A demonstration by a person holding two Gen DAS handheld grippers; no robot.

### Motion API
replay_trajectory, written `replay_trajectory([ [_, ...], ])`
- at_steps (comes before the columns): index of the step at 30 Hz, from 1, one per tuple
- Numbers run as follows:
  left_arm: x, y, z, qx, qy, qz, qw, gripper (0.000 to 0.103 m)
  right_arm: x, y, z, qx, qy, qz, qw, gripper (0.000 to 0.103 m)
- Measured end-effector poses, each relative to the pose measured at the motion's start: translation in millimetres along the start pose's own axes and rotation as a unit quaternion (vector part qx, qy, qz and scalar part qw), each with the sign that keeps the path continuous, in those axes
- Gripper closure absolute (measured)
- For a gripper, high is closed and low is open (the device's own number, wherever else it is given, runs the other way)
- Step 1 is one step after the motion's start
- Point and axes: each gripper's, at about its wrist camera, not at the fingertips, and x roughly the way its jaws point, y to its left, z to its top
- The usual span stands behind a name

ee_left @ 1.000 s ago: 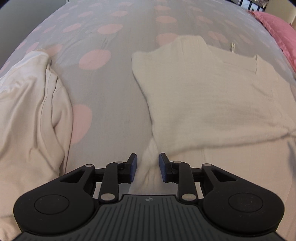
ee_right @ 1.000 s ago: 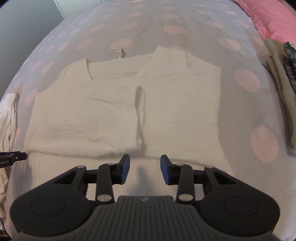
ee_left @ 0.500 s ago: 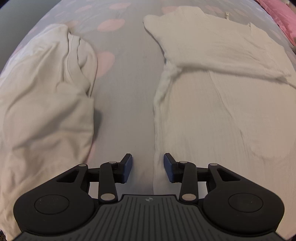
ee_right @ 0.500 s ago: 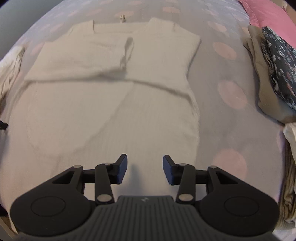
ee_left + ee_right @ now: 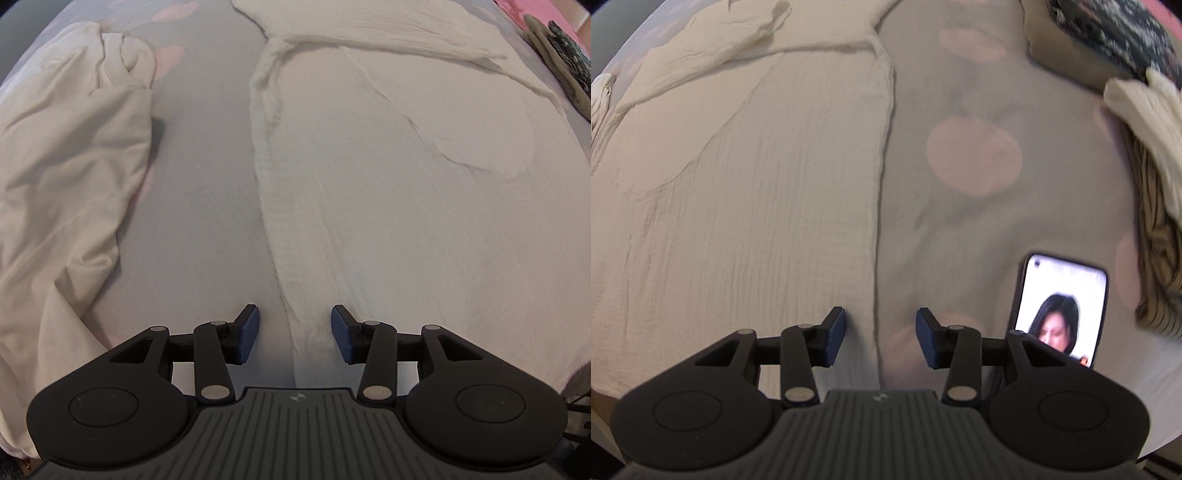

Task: Fold clothes

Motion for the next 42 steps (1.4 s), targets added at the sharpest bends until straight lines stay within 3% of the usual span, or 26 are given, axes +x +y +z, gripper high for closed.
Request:
replay_trajectory([
  [3,1.1,-11.5,-7.1,0.015,0.021,0.004,0.9997,0.062,0.0,6.6,-11.3,-0.012,0.011,0.014,1.0,0.055],
  [4,1.4,-14.9,-9.3,0.017,0.028,0.006,0.9994,0.062,0.0,9.7,-14.9,-0.018,0.017,0.02,1.0,0.06],
  [5,1.6,-17.5,-11.0,0.015,0.034,0.008,0.9993,0.066,0.0,12.8,-18.4,-0.023,0.022,0.025,0.999,0.066],
  [7,1.3,-22.0,-13.5,0.012,0.043,0.008,0.999,0.078,-0.2,25.1,-25.0,-0.054,0.024,0.013,0.998,0.092],
  [9,0.1,-26.1,-14.3,0.013,0.044,0.006,0.9989,0.095,-2.7,35.6,-29.1,-0.079,0.018,0.007,0.997,0.097],
  [10,-1.6,-28.0,-14.3,0.014,0.041,0.007,0.999,0.098,-6.0,37.4,-28.0,-0.083,0.011,0.007,0.996,0.097],
  [14,-14.0,-26.6,-9.4,0.004,0.018,0.006,0.9998,0.101,-25.2,37.2,-19.5,-0.083,-0.03,0.008,0.996,0.098],
  [21,-49.2,7.2,14.2,-0.071,-0.068,0.0,0.9952,0.101,-55.8,12.3,10.7,-0.034,-0.103,0.01,0.994,0.098],
  [30,-72.0,20.0,67.1,-0.071,-0.165,0.031,0.9833,0.101,-65.8,-0.6,68.5,-0.025,-0.165,0.006,0.986,0.098],
  [36,-49.1,11.6,89.7,-0.078,-0.175,0.047,0.9803,0.1,-44.6,13.6,95.9,-0.04,-0.17,-0.017,0.984,0.096],
  [38,-41.9,9.3,89.7,-0.076,-0.177,0.051,0.98,0.1,-37.0,17.6,99.9,-0.046,-0.17,-0.029,0.984,0.093],
  [40,-36.8,6.7,87.9,-0.069,-0.175,0.061,0.9802,0.099,-32.7,18.5,101.7,-0.045,-0.172,-0.04,0.983,0.082],
  [42,-34.5,4.3,85.7,-0.061,-0.177,0.082,0.979,0.092,-31.6,18.7,102.7,-0.046,-0.181,-0.051,0.981,0.08],
])
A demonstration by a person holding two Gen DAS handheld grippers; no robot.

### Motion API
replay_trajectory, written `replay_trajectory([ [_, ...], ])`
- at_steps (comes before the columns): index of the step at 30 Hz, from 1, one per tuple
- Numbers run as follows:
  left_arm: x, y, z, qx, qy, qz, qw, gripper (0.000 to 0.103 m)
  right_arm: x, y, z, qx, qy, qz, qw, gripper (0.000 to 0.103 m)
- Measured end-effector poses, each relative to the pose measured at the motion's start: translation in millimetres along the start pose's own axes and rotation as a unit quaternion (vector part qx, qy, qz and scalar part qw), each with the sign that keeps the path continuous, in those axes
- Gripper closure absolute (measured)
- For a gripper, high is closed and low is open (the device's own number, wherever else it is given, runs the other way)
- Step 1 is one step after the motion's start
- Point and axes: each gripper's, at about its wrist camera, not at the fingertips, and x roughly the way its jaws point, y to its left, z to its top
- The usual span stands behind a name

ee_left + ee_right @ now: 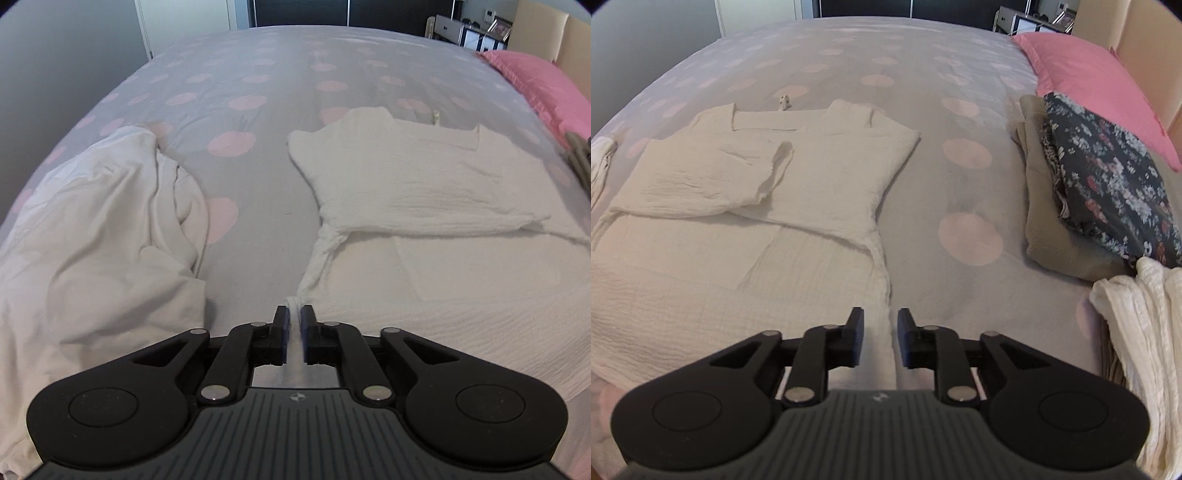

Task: Fold clothes

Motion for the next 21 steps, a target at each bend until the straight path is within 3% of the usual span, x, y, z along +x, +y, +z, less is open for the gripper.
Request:
replay_trajectory([
  [2,-3.8,-2.4,-2.1,0.012,-0.015,0.027,0.9995,0.087,-4.0,-2.5,1.6,0.004,-0.017,-0.008,1.0,0.08],
  [4,-12.9,-6.8,-2.6,0.027,-0.037,0.037,0.9983,0.087,-11.1,-3.0,2.3,0.005,-0.039,-0.012,0.999,0.073],
  [10,-31.8,-44.2,-22.9,0.13,-0.056,-0.016,0.9898,0.084,-30.0,35.6,-17.4,-0.092,-0.074,0.007,0.993,0.066],
  [16,-39.3,-84.2,-68.0,0.253,-0.054,-0.053,0.9644,0.08,-38.5,85.1,-67.1,-0.241,-0.078,0.028,0.967,0.066],
  [21,-45.1,-101.1,-107.0,0.353,-0.055,-0.053,0.9323,0.072,-41.6,102.6,-106.2,-0.339,-0.075,0.036,0.937,0.057],
])
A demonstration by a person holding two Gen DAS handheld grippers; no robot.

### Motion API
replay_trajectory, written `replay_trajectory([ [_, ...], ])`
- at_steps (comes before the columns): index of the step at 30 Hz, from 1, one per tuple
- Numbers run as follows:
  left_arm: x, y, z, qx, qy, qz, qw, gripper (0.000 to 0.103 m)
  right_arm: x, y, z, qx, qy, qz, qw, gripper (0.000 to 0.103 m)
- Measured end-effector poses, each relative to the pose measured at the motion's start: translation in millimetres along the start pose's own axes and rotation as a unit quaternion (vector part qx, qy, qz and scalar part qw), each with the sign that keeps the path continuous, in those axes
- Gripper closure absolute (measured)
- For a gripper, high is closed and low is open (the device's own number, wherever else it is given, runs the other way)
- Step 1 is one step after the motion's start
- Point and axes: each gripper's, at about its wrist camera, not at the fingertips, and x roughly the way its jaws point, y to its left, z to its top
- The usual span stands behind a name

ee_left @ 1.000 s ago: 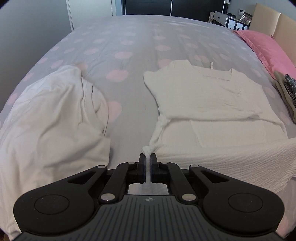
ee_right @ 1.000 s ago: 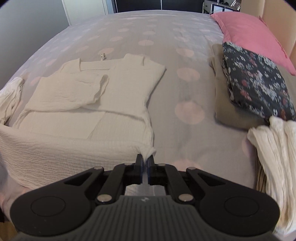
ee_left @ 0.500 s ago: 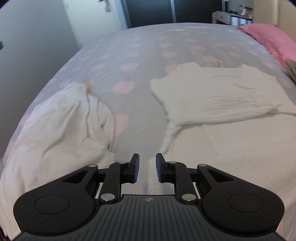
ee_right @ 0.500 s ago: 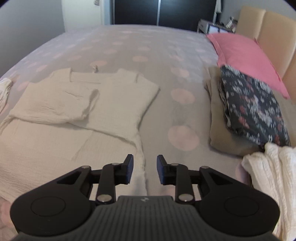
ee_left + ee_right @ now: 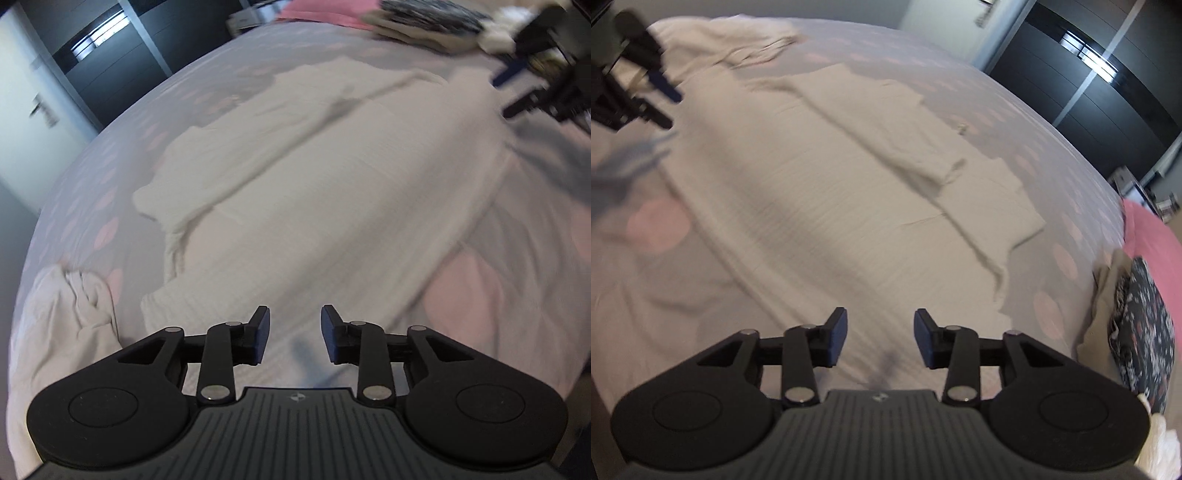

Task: Fold clothes
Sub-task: 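Open both grippers and withdraw from the folded shirt, then close both grippers on the folded edge of the white shirt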

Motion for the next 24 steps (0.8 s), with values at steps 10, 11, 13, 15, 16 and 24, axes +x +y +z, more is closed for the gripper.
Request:
replay_trajectory([
  [10,11.4,-40.7,-36.8,0.162,0.045,0.055,0.9842,0.062,8.4,50.0,-43.1,-0.179,0.04,-0.036,0.982,0.056],
  [11,13.6,-43.1,-38.8,0.177,0.045,0.067,0.9809,0.061,9.4,52.4,-46.3,-0.192,0.039,-0.042,0.98,0.056],
  [13,19.1,-46.3,-41.0,0.2,0.049,0.095,0.9739,0.061,10.9,55.3,-49.8,-0.21,0.037,-0.055,0.976,0.056],
  [15,26.1,-49.3,-44.2,0.23,0.055,0.133,0.9624,0.061,15.4,56.8,-50.6,-0.22,0.045,-0.076,0.971,0.056],
  [16,30.6,-50.9,-47.1,0.248,0.06,0.149,0.9553,0.061,18.4,57.7,-51.9,-0.23,0.05,-0.087,0.968,0.056],
  [24,55.1,-62.3,-65.3,0.327,0.057,0.185,0.925,0.066,44.3,69.9,-68.0,-0.34,0.049,-0.157,0.926,0.056],
])
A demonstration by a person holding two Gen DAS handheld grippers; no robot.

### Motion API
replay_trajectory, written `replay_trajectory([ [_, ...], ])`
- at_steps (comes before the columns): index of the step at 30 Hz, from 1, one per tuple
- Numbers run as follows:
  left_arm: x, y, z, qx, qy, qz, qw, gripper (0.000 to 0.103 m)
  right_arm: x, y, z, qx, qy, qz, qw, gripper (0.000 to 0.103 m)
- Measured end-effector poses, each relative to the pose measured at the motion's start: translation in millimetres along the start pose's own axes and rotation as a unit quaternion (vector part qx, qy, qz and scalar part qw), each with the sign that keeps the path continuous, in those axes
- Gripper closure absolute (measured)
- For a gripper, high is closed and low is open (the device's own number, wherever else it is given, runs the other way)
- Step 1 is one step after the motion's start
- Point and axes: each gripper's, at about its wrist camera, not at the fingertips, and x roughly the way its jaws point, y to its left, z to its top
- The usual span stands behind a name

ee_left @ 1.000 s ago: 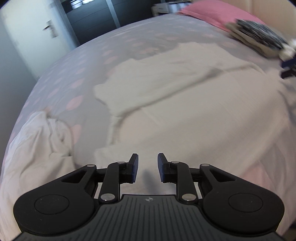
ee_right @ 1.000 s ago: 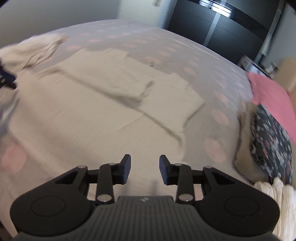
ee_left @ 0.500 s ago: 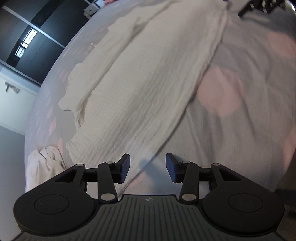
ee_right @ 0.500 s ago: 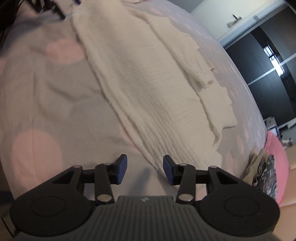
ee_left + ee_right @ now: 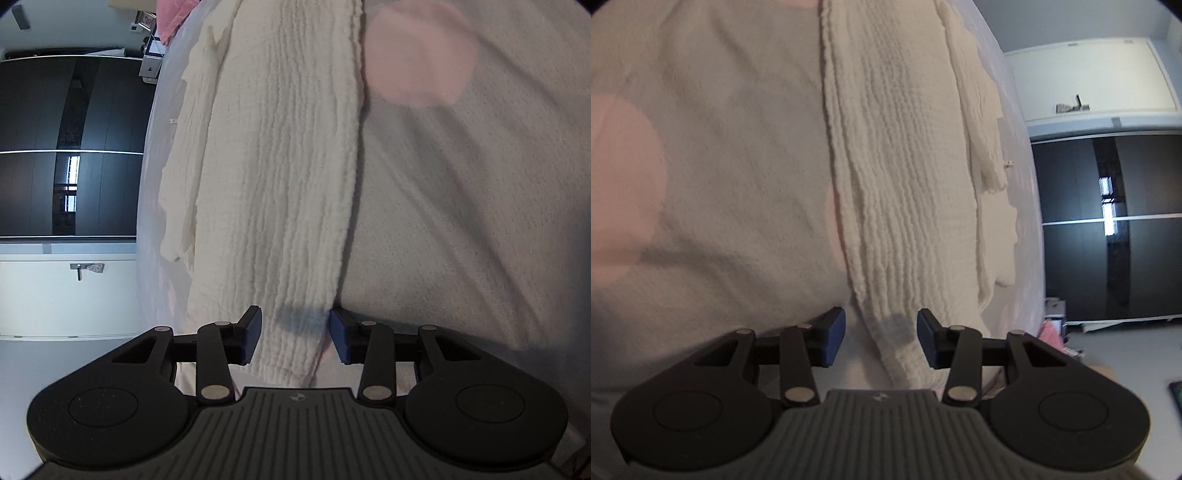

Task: Fold clothes
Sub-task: 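Close both grippers on the folded edge of the white shirt, then lift the held shirt edge with both grippers and fold it over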

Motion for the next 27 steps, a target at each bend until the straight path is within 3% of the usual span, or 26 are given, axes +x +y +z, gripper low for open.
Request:
replay_trajectory([
  [2,5.4,0.4,0.3,-0.002,-0.004,0.006,1.0,0.067,4.4,1.0,0.9,-0.009,-0.002,-0.011,1.0,0.056],
  [4,10.1,-0.2,1.4,-0.003,-0.008,0.012,0.9999,0.075,8.3,0.2,1.3,-0.011,-0.005,-0.019,1.0,0.058],
  [6,12.8,-2.6,3.7,0.0,-0.009,0.014,0.9999,0.088,9.9,2.0,1.7,-0.015,-0.006,-0.022,1.0,0.072],
  [7,13.0,-3.9,4.8,0.001,-0.009,0.016,0.9998,0.09,10.6,4.0,1.8,-0.02,-0.007,-0.024,0.999,0.083],
  [11,6.3,-0.1,4.4,-0.008,-0.018,0.012,0.9997,0.096,4.5,8.0,-0.8,-0.039,-0.012,-0.037,0.998,0.092],
  [17,-20.0,39.2,-0.7,-0.083,-0.03,-0.01,0.9961,0.098,-18.1,-29.5,-10.0,0.017,-0.011,-0.041,0.999,0.095],
  [20,-26.9,61.7,-2.3,-0.121,-0.034,-0.01,0.992,0.099,-25.7,-53.2,-11.4,0.069,-0.007,-0.064,0.996,0.1],
  [27,-31.5,112.3,-4.5,-0.23,-0.047,-0.001,0.9721,0.099,-32.2,-84.2,-10.3,0.145,-0.017,-0.067,0.987,0.099],
])
